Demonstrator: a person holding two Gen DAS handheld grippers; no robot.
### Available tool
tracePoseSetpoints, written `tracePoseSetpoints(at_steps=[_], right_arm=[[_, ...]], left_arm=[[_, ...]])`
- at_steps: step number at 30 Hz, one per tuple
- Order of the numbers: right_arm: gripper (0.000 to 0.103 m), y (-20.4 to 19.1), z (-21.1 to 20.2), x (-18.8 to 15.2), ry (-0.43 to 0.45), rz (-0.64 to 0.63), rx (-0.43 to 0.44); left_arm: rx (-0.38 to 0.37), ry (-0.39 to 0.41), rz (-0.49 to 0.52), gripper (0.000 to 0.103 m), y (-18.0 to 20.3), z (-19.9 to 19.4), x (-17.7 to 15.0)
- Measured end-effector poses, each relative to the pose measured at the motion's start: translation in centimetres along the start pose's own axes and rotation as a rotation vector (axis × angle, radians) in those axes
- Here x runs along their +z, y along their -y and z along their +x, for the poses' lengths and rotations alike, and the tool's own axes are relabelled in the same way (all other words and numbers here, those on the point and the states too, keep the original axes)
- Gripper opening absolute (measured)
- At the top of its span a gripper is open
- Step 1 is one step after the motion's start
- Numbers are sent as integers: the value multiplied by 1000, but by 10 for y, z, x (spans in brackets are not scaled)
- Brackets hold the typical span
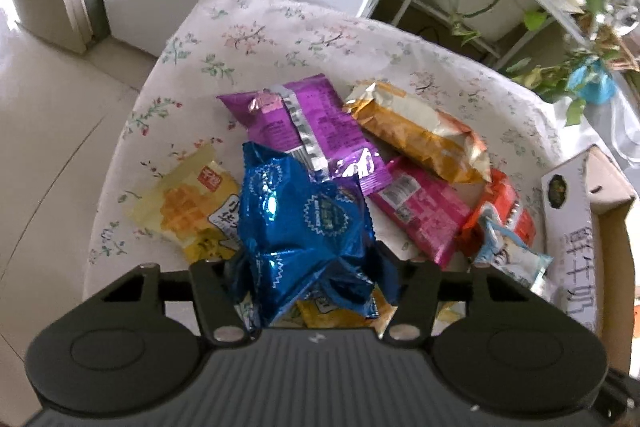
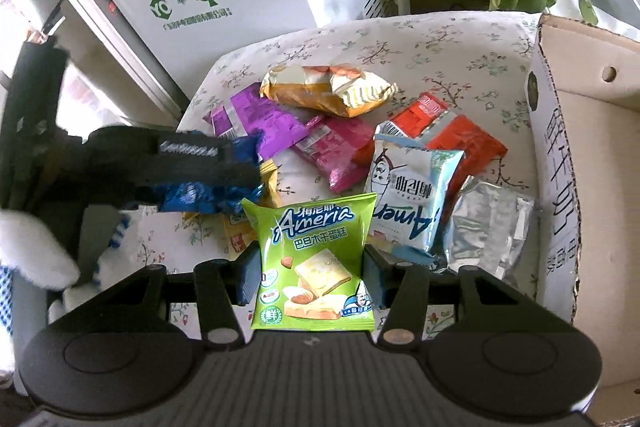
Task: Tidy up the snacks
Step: 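Grasp the blue foil pack with the left gripper while the right lifts the green pack, then carry both packs over the cardboard box and open both grippers to drop them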
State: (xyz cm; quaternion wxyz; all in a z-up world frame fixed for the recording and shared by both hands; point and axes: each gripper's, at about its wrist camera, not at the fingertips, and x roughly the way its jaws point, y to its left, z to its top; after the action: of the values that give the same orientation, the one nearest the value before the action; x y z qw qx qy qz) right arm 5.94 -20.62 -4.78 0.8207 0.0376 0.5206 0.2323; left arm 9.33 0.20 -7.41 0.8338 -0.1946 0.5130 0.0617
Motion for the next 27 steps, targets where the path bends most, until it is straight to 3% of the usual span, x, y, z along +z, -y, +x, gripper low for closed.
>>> tracePoseSetpoints(at_steps=[7, 17, 27], right_arm=[[59, 2, -4, 1, 12, 14, 2], [59, -2, -13, 4, 37, 12, -2], [59, 3, -37, 10, 96, 30, 10]], left_arm=[[-44, 106, 36, 59, -3, -35, -27], [-52, 98, -18, 59, -17, -46, -68], [-62, 106, -48, 59, -11, -59, -78]])
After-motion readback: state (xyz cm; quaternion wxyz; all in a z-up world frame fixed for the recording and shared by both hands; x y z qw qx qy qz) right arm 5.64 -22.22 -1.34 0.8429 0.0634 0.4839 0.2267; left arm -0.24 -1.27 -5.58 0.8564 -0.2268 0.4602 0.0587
